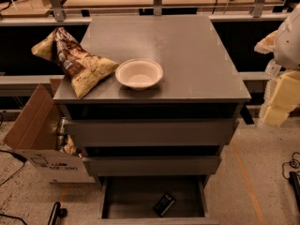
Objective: Pick rxbar blueberry from bottom drawer and place on counter
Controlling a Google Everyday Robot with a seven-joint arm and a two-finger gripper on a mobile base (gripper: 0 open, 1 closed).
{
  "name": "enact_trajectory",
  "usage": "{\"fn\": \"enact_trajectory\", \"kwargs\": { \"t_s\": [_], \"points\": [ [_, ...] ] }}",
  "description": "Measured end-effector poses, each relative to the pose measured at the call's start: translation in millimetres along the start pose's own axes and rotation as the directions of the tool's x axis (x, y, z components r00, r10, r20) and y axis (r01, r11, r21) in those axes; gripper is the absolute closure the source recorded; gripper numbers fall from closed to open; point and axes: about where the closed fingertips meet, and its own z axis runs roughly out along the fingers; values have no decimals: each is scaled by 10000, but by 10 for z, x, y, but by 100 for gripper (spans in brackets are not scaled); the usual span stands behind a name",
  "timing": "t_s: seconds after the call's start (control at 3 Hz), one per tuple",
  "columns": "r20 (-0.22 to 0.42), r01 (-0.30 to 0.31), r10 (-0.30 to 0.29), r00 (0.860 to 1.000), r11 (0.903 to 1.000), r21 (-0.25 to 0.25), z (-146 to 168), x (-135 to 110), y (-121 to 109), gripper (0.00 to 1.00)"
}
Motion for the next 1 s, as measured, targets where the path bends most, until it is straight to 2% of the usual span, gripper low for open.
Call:
{"fn": "enact_trajectory", "kwargs": {
  "t_s": [0.33,0.67,1.0],
  "points": [
    [0,0,0,10000,10000,0,0,0,0,0],
    [440,218,-215,9988,9997,-59,310,-14,50,0],
    [1349,998,-962,9862,9948,-207,801,-51,350,0]
  ]
}}
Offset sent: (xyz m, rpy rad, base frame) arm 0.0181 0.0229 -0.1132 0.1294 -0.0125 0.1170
